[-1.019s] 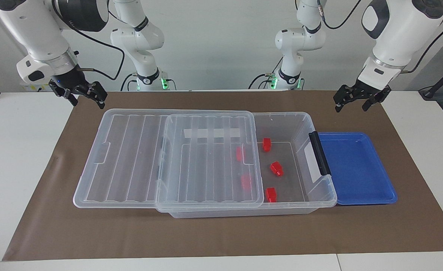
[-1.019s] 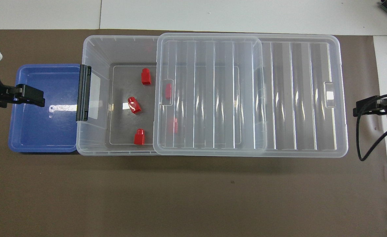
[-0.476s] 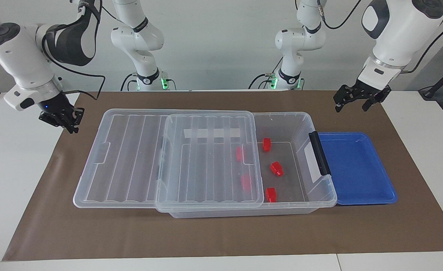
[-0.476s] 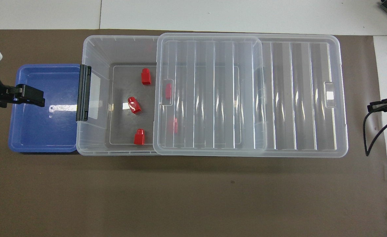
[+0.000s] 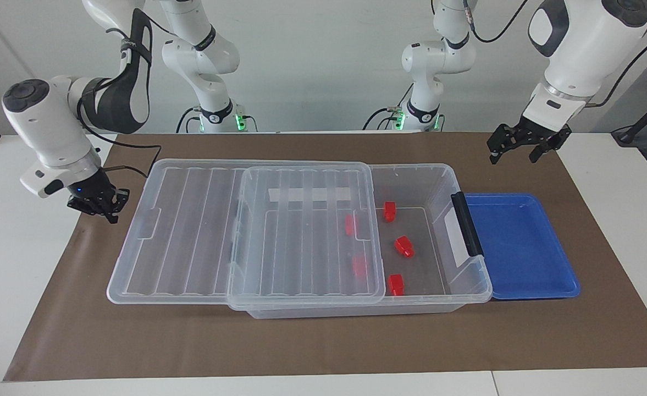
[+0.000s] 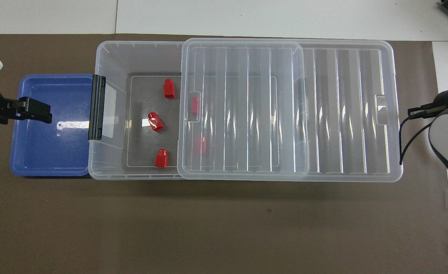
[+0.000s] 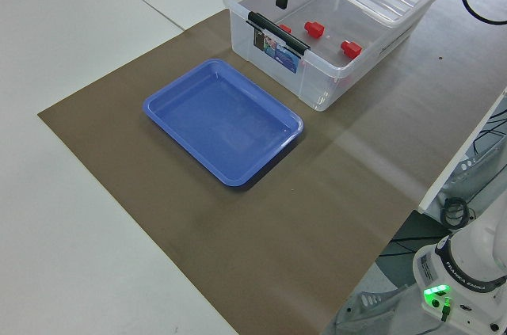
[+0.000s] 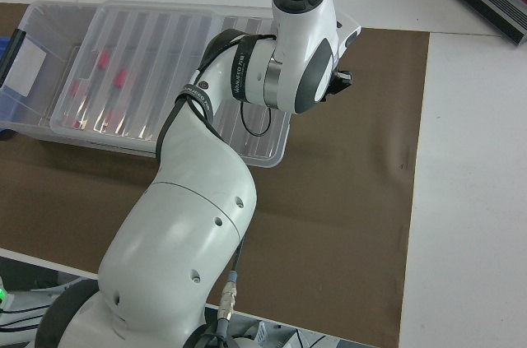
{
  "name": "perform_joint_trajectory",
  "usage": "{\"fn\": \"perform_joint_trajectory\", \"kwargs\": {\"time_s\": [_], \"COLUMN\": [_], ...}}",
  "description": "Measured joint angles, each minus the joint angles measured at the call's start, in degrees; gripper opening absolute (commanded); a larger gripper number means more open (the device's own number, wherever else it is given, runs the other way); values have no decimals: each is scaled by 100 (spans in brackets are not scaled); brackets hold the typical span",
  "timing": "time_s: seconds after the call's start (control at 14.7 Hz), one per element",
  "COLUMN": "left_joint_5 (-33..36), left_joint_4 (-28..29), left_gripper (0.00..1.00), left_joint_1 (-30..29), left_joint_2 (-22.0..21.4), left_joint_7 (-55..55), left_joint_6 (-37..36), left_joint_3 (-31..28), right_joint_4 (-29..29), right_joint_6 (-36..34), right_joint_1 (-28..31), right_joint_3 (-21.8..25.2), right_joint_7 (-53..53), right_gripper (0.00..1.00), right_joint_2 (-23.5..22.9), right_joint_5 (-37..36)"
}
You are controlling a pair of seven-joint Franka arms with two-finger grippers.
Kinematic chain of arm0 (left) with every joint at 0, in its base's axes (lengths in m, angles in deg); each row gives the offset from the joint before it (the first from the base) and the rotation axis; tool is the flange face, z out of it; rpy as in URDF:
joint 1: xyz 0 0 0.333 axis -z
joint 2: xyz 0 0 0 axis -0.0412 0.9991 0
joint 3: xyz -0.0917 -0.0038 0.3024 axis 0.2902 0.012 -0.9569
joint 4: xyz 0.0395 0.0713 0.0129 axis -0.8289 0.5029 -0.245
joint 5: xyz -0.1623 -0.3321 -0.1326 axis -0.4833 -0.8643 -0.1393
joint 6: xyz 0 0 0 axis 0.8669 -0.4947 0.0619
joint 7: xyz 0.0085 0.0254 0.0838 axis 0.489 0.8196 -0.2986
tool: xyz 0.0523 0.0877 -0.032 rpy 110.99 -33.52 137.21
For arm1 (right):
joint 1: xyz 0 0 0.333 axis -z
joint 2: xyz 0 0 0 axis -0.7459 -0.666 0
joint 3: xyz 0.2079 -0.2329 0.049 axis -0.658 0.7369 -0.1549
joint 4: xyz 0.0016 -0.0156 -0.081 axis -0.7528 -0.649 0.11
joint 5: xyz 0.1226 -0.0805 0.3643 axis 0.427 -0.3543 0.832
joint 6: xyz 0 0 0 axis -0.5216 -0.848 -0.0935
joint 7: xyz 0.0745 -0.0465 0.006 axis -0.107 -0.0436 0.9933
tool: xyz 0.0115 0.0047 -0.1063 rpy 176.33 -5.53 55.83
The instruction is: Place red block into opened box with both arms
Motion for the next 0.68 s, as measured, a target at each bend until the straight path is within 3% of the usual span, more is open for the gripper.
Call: {"fn": "perform_joint_trajectory", "kwargs": {"time_s": [0.27, 0.68], "left_joint_5": [0, 0], "left_joint_4": [0, 0], "left_gripper": [100, 100], "left_joint_1": [0, 0], "left_joint_2": [0, 3], "left_joint_7": [0, 1], "left_joint_6": [7, 17], "left_joint_3": [0, 0], "right_joint_4": [18, 33], "right_joint_6": [21, 195], "right_joint_1": [-153, -629], "right_joint_3": [-36, -56], "right_joint_7": [-104, -819], "right_gripper": [0, 0], "right_joint_2": [-11, -11], "right_joint_5": [402, 420]}}
